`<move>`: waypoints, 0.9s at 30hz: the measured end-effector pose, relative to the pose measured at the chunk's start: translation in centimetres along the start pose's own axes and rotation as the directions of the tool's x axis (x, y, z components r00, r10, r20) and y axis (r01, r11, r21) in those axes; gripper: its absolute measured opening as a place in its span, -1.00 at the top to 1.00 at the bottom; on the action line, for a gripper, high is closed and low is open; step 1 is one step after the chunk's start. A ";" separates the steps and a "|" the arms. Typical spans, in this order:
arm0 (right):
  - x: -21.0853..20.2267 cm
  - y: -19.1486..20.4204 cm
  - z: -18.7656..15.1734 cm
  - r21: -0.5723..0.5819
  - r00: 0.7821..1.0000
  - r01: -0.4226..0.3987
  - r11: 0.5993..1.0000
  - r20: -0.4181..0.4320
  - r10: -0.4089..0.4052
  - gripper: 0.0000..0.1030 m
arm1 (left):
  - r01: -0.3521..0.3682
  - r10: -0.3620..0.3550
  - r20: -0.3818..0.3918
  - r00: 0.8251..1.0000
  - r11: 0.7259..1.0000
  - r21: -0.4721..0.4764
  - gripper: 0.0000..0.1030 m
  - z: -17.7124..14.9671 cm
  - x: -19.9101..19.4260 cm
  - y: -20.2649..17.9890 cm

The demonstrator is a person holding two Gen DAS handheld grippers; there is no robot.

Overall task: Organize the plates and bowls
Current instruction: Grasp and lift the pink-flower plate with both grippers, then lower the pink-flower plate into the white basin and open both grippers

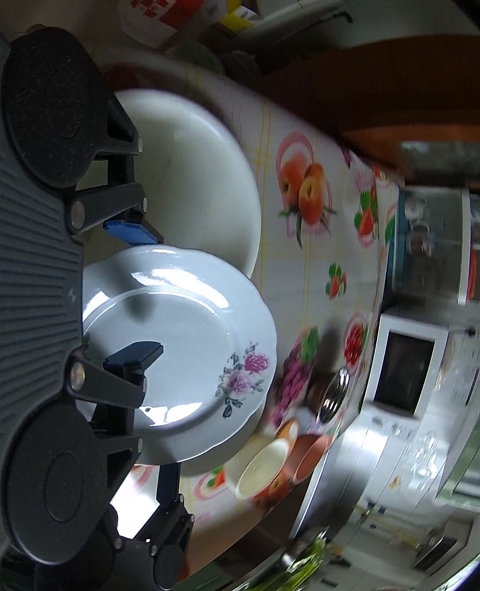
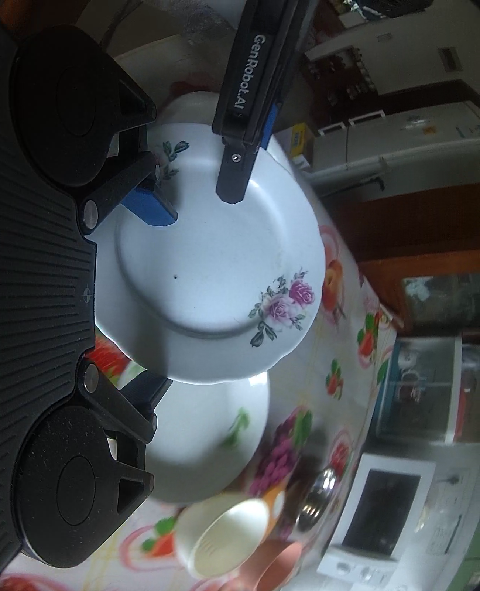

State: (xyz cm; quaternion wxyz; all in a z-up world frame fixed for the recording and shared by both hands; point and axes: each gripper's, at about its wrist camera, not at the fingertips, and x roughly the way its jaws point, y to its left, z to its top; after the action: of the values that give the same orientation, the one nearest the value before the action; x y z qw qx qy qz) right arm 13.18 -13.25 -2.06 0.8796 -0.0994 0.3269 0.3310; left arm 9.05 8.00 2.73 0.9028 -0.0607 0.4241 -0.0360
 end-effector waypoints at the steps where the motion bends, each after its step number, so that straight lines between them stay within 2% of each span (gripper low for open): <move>1: 0.4 0.3 0.4 -0.006 1.000 -0.006 1.000 0.000 0.006 -0.68 | -0.009 0.009 -0.001 1.000 1.000 -0.010 -0.09 0.2 0.2 0.6; 16: 6.0 3.9 4.5 -0.084 0.996 -0.079 0.993 -0.043 0.076 -0.68 | -0.081 0.075 -0.041 0.996 0.984 -0.157 -0.09 0.8 2.3 8.2; 27: 7.8 5.2 4.8 -0.119 0.993 -0.099 0.988 -0.071 0.091 -0.68 | -0.109 0.093 -0.094 0.991 0.976 -0.187 -0.09 0.1 3.7 10.2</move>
State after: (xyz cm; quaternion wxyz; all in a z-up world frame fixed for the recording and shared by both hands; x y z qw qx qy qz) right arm 16.70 -3.43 -3.12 0.8439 -0.1483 0.3391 0.3884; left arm 11.61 17.66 -1.40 0.8746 -0.1240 0.4663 0.0485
